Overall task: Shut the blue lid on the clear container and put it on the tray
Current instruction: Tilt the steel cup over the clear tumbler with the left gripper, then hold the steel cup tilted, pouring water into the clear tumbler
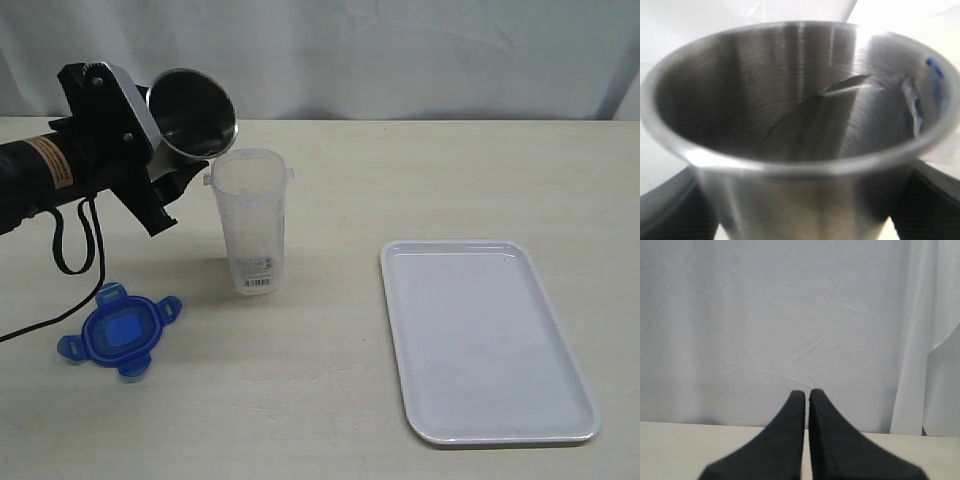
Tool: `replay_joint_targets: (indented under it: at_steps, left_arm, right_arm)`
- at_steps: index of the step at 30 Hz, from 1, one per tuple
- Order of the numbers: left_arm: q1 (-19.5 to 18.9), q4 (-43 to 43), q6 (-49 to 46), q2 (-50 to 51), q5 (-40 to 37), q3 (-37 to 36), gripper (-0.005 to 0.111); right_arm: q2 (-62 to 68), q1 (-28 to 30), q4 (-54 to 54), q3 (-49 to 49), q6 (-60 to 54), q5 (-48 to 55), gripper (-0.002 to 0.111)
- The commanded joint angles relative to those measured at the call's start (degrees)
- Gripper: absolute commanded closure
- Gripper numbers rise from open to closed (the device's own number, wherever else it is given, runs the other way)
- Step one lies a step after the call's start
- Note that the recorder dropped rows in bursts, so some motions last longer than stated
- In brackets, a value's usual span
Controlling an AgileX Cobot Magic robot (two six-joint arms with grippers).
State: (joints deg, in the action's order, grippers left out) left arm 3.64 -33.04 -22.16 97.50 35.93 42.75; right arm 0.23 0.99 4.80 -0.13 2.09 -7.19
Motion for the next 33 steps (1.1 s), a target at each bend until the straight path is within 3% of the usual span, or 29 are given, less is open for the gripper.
replay_joint_targets:
  at_steps: [1,33]
  left_arm:
    - [0.2,2.2,-0.5,-1.0,4.0,0.3,0.107]
    - [0.2,2.4,-6.6,-1.0,5.1,0.3,0.107]
  right_arm:
    - [-0.2,0.2,-0.1,0.1,0.1,-0.2,0.104]
    - [-0.2,0.2,-0.1,0.1,0.1,-0.2,0.104]
